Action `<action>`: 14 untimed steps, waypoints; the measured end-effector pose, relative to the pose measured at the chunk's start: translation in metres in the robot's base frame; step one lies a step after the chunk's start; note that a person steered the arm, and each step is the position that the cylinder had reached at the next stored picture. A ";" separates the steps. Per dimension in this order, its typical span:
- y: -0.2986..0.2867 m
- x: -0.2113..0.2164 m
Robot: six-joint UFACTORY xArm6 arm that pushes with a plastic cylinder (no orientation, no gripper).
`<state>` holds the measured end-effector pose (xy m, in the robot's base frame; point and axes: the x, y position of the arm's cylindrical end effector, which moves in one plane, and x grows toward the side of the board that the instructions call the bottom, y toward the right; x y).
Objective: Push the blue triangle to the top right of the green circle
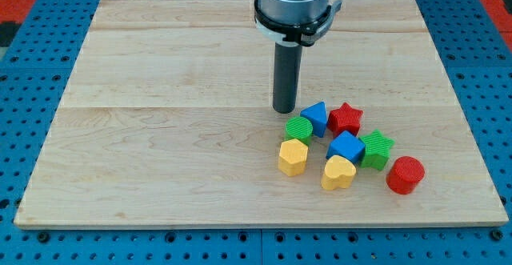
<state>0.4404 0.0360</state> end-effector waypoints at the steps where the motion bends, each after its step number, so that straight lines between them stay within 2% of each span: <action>1: 0.000 0.000; 2: 0.000 0.002; 4: -0.101 0.007; 6: -0.108 0.090; 7: -0.068 0.137; 8: 0.031 0.135; 9: 0.057 0.115; 11: 0.046 0.092; 14: 0.044 0.032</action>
<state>0.4722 0.0802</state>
